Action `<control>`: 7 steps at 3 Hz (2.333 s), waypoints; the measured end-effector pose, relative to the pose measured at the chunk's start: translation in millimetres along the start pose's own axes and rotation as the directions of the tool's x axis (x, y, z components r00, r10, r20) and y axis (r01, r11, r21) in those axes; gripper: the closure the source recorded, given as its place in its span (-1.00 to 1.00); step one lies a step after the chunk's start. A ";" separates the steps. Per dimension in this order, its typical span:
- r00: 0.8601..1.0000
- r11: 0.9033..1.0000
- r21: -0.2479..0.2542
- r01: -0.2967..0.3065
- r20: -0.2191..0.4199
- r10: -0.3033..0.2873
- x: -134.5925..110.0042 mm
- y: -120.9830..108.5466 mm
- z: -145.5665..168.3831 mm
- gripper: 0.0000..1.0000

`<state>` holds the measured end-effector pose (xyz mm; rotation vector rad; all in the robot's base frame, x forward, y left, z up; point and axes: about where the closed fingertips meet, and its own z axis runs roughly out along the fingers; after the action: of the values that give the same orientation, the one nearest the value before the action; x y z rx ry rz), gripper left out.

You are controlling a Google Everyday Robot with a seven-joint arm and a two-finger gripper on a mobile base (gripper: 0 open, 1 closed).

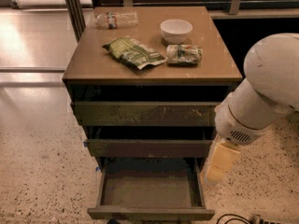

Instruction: Close bottom drawer

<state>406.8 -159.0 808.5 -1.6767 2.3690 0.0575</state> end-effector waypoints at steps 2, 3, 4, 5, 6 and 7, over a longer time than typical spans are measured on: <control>0.997 0.998 -0.045 -0.052 0.049 0.054 1.1 3.8 26.9 -1.00; 0.985 0.989 -0.123 -0.078 0.144 0.096 -19.6 23.8 81.4 -1.00; 0.980 0.987 -0.148 -0.056 0.181 0.083 -46.3 54.1 139.4 -1.00; 0.987 0.992 -0.128 -0.017 0.158 0.037 -58.9 84.1 191.5 -1.00; 0.987 0.993 -0.105 -0.056 0.142 0.071 -48.4 89.1 205.7 -1.00; 0.987 0.993 -0.105 -0.056 0.142 0.071 -48.4 89.1 205.7 -1.00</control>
Offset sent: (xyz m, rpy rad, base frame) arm 0.0047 0.0128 -0.0743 0.1957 0.0939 -0.1037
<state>373.8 -49.1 609.9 -1.5810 2.3444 0.3056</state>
